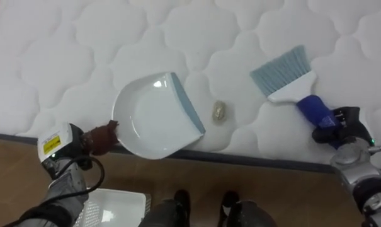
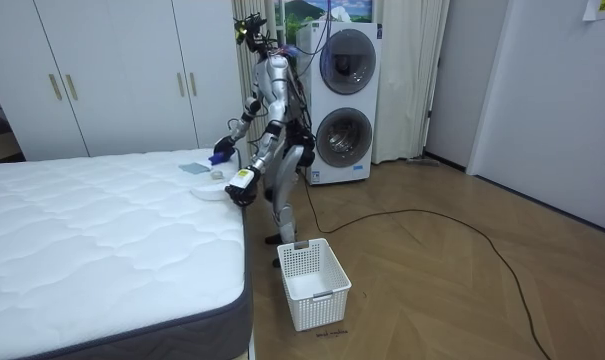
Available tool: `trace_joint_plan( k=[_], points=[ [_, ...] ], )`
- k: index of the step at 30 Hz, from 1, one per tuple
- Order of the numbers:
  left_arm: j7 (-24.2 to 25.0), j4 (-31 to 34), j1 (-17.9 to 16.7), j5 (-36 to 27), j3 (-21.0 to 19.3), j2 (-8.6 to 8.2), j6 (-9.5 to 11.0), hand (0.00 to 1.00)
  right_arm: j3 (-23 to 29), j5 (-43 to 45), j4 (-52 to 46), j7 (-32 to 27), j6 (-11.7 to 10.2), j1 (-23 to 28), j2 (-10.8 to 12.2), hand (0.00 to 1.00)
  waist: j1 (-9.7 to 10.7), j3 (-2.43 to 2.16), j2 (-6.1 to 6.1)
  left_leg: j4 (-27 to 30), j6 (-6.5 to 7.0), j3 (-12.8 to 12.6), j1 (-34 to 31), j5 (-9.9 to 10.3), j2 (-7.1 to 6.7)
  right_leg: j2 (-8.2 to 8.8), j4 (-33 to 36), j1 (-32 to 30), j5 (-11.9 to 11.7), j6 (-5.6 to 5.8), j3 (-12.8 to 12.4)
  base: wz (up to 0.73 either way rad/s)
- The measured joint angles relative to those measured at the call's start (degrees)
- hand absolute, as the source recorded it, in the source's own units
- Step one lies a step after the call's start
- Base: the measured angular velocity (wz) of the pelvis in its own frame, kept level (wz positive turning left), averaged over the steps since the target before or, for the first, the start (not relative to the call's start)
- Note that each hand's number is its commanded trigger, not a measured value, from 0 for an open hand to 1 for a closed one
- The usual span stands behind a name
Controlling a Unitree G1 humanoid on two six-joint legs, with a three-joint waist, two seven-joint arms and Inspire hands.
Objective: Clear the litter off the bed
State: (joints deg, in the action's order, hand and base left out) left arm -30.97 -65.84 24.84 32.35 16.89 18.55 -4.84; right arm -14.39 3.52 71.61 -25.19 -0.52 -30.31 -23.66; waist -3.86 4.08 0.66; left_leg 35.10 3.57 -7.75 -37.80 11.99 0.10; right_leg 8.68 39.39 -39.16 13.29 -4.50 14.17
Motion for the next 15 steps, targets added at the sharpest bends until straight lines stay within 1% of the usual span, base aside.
trace_joint_plan(
  k=[1,2,3,5,6,7,9,11,13,14,15],
  points=[
    [0.0,0.4,0.0,0.5,0.1,0.39,0.0,1.00,0.0,1.0,0.0,0.2,0.2,-0.2,-0.2,1.00,0.1,0.01,0.25,0.0,0.00,0.0,-0.1,0.0,-0.01,0.03,0.1,-0.1,0.0,-0.02,0.0,0.00],
    [-0.2,0.7,0.5,2.3,0.4,1.16,-0.1,1.00,-0.3,3.2,0.0,0.5,0.8,-0.7,-0.9,1.00,0.3,0.06,0.74,0.1,-0.01,0.0,-0.3,0.0,-0.02,0.03,0.3,-0.3,0.0,-0.04,-0.1,0.00],
    [-0.5,0.8,1.1,3.4,1.0,1.98,-0.2,1.00,-0.7,4.9,0.0,0.8,1.4,-1.4,-1.7,1.00,0.3,0.20,1.27,0.2,-0.01,0.0,-0.7,0.0,0.02,-0.01,0.3,-0.7,0.0,-0.08,-0.1,0.00],
    [-1.1,1.4,1.8,4.4,1.5,2.96,-0.6,1.00,-1.4,7.7,0.1,1.0,2.2,-2.5,-2.9,1.00,0.3,0.54,2.05,0.3,-0.02,-0.1,-0.9,0.0,0.16,-0.12,0.3,-0.9,-0.1,-0.24,-0.1,-0.03],
    [-1.2,1.8,2.0,5.3,1.5,3.16,-1.0,1.00,-2.3,9.3,0.0,1.0,2.7,-2.7,-3.7,1.00,0.3,0.47,2.57,0.4,-0.02,-0.1,-0.9,0.0,0.20,-0.17,0.3,-0.9,-0.2,-0.21,-0.1,0.00],
    [-1.4,1.8,2.0,5.7,1.5,3.25,-1.2,1.00,-2.4,10.6,0.0,1.0,3.0,-2.9,-3.9,1.00,0.3,0.47,2.84,0.5,-0.02,-0.1,-0.9,0.0,0.22,-0.21,0.3,-0.9,-0.2,-0.21,-0.2,0.00],
    [-1.5,1.9,2.4,8.1,1.4,3.78,-2.0,1.00,-2.4,15.9,-0.1,1.4,4.0,-3.9,-4.6,1.00,0.2,0.49,3.75,0.6,-0.02,-0.1,-1.1,0.0,0.32,-0.33,0.2,-1.0,-0.2,-0.16,-0.2,-0.02],
    [-1.6,2.3,2.7,8.9,1.4,4.28,-2.1,1.00,-2.5,19.4,-0.5,2.0,4.6,-4.4,-5.4,1.00,0.0,0.46,4.22,0.7,-0.02,-0.1,-1.2,0.0,0.47,-0.41,-0.1,-1.0,-0.3,-0.18,0.0,0.00],
    [-1.6,2.5,2.7,9.0,2.1,4.96,-2.3,1.00,-4.1,22.8,-1.7,2.8,5.8,-5.0,-6.2,1.00,0.0,0.42,4.47,0.8,-0.02,-0.1,-1.2,0.0,0.68,-0.62,-0.4,-0.9,-0.5,-0.21,0.0,-0.06],
    [-1.6,2.5,2.7,9.0,2.6,5.15,-2.6,1.00,-5.4,25.4,-3.2,3.5,6.9,-5.1,-6.7,1.00,0.0,0.44,4.53,0.8,-0.03,-0.2,-1.1,0.0,0.86,-0.81,-0.7,-0.7,-0.6,-0.22,-0.1,-0.10],
    [-1.5,2.5,2.7,9.1,2.6,5.16,-3.2,1.00,-6.9,28.1,-4.7,4.5,7.7,-5.4,-7.2,1.00,0.0,0.47,4.83,0.6,-0.03,-0.6,-0.9,0.0,1.00,-0.80,-0.8,-0.6,-0.6,-0.25,-0.1,-0.12]
  ],
)
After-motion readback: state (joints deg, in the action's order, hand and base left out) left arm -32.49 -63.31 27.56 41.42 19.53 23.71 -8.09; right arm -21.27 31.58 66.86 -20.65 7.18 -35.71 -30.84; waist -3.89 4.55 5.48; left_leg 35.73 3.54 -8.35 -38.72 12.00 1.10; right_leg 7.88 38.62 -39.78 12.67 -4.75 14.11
